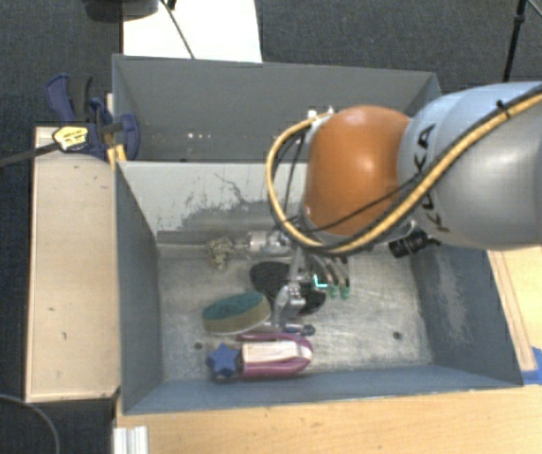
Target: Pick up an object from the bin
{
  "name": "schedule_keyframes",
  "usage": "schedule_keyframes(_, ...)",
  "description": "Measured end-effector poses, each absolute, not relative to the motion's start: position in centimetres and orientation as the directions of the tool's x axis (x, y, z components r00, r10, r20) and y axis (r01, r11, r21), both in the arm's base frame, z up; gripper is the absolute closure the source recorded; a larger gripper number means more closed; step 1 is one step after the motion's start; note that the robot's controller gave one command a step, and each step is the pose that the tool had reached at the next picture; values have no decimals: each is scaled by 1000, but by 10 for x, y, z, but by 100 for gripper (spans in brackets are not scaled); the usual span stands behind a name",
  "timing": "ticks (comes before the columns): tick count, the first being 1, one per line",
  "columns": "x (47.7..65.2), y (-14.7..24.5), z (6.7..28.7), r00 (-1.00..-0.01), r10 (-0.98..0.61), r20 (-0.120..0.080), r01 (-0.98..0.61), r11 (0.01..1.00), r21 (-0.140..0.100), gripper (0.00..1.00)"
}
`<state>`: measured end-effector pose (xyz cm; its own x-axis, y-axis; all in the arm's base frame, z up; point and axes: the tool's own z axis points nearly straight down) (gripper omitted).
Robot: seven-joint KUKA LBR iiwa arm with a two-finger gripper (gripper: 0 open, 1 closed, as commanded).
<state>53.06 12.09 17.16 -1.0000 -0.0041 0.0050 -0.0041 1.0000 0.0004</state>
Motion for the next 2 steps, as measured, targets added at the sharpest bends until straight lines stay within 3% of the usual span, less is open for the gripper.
schedule_keyframes(1,575,100,83,-987,159,-3,159,987,2,0)
schedule_keyframes(2,575,100,80,-986,166,-1,166,986,2,100)
